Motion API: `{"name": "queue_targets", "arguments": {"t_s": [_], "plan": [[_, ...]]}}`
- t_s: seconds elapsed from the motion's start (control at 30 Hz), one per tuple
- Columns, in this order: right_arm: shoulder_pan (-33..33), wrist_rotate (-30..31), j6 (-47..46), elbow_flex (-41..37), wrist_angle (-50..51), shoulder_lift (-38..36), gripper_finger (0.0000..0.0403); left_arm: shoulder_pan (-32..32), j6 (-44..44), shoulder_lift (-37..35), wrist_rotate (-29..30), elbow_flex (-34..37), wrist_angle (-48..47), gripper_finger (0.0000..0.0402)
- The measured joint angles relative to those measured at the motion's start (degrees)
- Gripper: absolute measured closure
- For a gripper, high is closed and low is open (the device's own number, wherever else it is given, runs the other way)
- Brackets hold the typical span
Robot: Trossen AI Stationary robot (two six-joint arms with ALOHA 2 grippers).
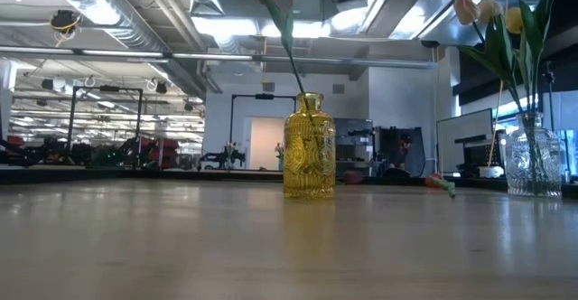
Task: Sort flowers into vase by color
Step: Put the bottom dark red tulip into the yellow transparent vase
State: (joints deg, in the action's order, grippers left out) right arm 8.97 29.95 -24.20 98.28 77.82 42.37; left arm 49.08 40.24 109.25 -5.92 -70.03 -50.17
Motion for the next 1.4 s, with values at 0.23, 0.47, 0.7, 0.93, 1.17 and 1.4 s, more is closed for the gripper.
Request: {"name": "queue_targets", "arguments": {"t_s": [0.23,0.47,0.7,0.93,1.17,1.4], "plan": [[0.0,-0.3,-7.1,0.0,2.9,0.0,0.0132,-7.5,-4.3,-4.3,21.2,-10.6,-7.9,0.0397],[0.0,0.9,-7.4,0.0,1.7,0.0,0.0132,-18.1,-3.1,-12.7,47.1,-14.5,10.8,0.0398],[0.0,0.5,-5.2,0.0,-4.0,0.0,0.0132,-27.3,-27.2,-11.5,58.5,-14.6,50.0,0.0399],[0.0,0.4,-5.1,0.0,-4.0,0.0,0.0132,-33.3,-33.2,-11.0,60.2,-14.5,51.2,0.0399],[0.0,0.5,-4.2,0.0,-4.0,0.0,0.0132,-35.5,-32.1,-11.0,60.1,-14.1,50.5,0.0399],[0.0,1.0,-3.6,0.0,-4.0,0.0,0.0132,-35.9,-25.4,-11.0,60.3,-9.8,51.3,0.0399]]}}
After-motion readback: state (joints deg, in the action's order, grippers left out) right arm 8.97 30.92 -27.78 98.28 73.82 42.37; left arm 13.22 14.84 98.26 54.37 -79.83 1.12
